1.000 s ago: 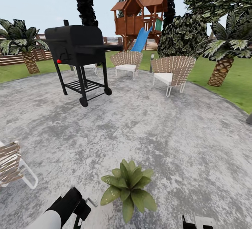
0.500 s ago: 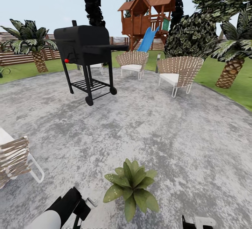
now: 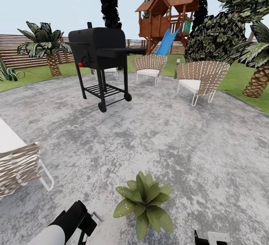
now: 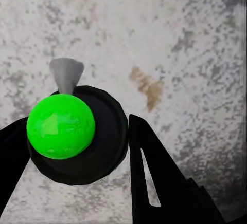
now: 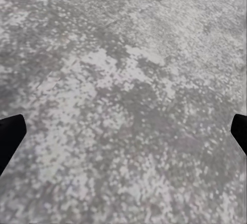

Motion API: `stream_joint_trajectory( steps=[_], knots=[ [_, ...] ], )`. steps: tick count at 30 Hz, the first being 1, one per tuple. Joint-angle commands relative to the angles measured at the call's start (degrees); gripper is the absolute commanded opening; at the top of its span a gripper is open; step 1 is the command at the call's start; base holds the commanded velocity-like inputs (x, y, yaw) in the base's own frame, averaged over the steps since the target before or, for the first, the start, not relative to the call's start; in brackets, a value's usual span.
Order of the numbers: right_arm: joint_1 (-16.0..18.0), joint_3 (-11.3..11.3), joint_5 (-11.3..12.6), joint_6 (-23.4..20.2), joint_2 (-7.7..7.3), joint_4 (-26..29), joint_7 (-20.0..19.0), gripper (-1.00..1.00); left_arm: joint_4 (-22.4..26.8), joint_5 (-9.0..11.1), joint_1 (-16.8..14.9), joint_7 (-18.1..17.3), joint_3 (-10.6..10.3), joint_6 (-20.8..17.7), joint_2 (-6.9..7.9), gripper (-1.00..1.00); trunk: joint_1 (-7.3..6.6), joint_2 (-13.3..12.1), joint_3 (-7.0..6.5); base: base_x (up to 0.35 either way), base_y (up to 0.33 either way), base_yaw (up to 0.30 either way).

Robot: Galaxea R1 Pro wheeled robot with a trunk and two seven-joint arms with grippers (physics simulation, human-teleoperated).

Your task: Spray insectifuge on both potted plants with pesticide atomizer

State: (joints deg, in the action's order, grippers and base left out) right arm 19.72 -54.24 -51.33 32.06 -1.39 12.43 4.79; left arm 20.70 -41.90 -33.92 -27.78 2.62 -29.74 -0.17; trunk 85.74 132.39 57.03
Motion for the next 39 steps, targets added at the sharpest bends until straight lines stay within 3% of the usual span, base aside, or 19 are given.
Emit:
stream_joint_trajectory(
  steps=[1,14,22,26,29,32,39],
  knots=[
    [0.06,-0.25,-0.61,0.19,-0.02,-0.12,0.40,1.00,0.13,-0.46,-0.01,-0.45,0.28,-0.23,-0.06,-1.00,0.00,0.02,0.05,0.148,-0.221,0.001],
    [0.08,-0.25,-0.61,0.19,-0.02,-0.12,0.41,1.00,0.22,-0.46,-0.01,-0.44,0.28,-0.23,-0.10,-1.00,0.00,0.02,0.05,0.027,-0.250,0.011],
    [0.06,-0.25,-0.61,0.19,-0.02,-0.12,0.40,1.00,0.26,-0.43,-0.03,-0.36,0.39,-0.32,-0.09,-1.00,0.00,0.02,0.05,-0.228,-0.186,0.254],
    [0.06,-0.25,-0.61,0.19,-0.02,-0.12,0.40,1.00,2.52,-0.44,0.03,-0.39,0.67,-0.45,0.04,-1.00,0.00,0.02,0.05,-0.094,-0.049,0.254],
    [0.06,-0.25,-0.61,0.19,-0.02,-0.12,0.40,1.00,3.21,0.04,-0.15,2.04,1.31,-0.51,1.04,-1.00,0.00,0.02,0.05,-0.008,-0.004,0.046],
    [0.08,-0.25,-0.61,0.19,0.02,-0.12,0.40,1.00,3.34,0.14,-1.24,6.45,3.22,0.17,0.69,-1.00,0.00,0.02,0.05,-0.001,0.000,0.006],
    [0.06,-0.24,-0.61,0.19,0.06,-0.19,0.40,1.00,2.31,0.56,-0.72,4.53,3.18,1.80,1.05,-1.00,0.00,0.02,0.05,0.000,0.000,0.000]
  ],
)
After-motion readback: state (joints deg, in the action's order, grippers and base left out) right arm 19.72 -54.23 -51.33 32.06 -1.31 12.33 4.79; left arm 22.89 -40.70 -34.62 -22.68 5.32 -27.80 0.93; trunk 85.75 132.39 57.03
